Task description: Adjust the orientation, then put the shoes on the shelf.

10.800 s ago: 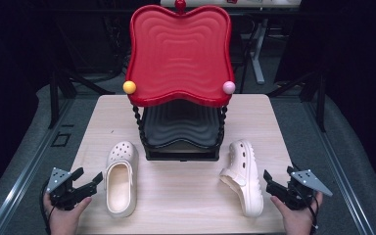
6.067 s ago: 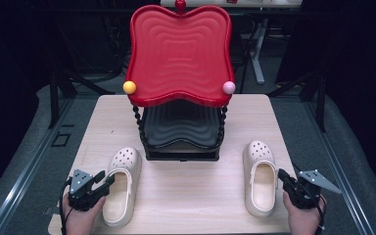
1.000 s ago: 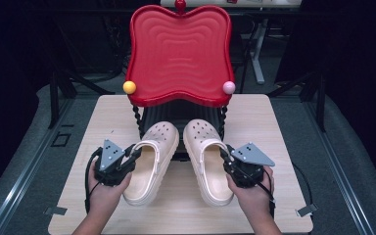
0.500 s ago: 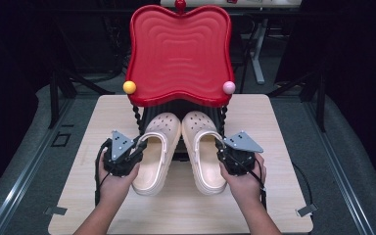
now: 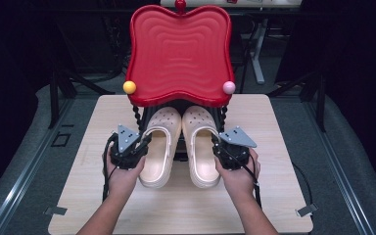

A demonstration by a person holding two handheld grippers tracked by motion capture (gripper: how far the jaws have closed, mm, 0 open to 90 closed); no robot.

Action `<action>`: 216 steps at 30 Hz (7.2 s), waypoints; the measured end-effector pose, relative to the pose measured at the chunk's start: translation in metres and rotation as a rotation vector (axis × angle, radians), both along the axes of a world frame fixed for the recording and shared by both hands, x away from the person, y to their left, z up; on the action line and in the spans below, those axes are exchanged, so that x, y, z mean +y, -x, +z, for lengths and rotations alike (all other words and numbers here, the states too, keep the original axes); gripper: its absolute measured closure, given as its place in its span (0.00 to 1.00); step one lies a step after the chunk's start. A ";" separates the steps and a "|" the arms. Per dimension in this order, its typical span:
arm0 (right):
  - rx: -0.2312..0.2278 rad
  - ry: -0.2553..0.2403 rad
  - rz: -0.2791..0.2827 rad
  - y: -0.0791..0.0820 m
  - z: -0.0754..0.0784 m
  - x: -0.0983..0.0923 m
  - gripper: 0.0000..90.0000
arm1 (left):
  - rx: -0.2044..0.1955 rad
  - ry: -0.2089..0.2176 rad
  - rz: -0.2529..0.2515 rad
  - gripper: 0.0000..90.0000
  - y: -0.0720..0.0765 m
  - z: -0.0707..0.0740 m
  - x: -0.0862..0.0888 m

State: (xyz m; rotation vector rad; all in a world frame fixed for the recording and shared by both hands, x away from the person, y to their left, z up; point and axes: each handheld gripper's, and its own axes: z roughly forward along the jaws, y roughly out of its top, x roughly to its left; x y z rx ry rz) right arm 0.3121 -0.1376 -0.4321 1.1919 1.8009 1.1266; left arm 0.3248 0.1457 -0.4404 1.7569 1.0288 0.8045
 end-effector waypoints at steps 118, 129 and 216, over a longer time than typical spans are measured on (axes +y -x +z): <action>0.178 -0.029 0.243 0.066 -0.082 0.027 1.00 | 0.170 0.076 -0.231 1.00 0.074 -0.084 -0.008; 0.171 -0.027 0.214 0.065 -0.077 0.023 1.00 | 0.163 0.087 -0.218 1.00 0.072 -0.079 -0.005; 0.063 -0.106 0.091 -0.021 -0.026 0.011 0.74 | 0.094 0.117 -0.052 0.69 -0.019 -0.031 -0.007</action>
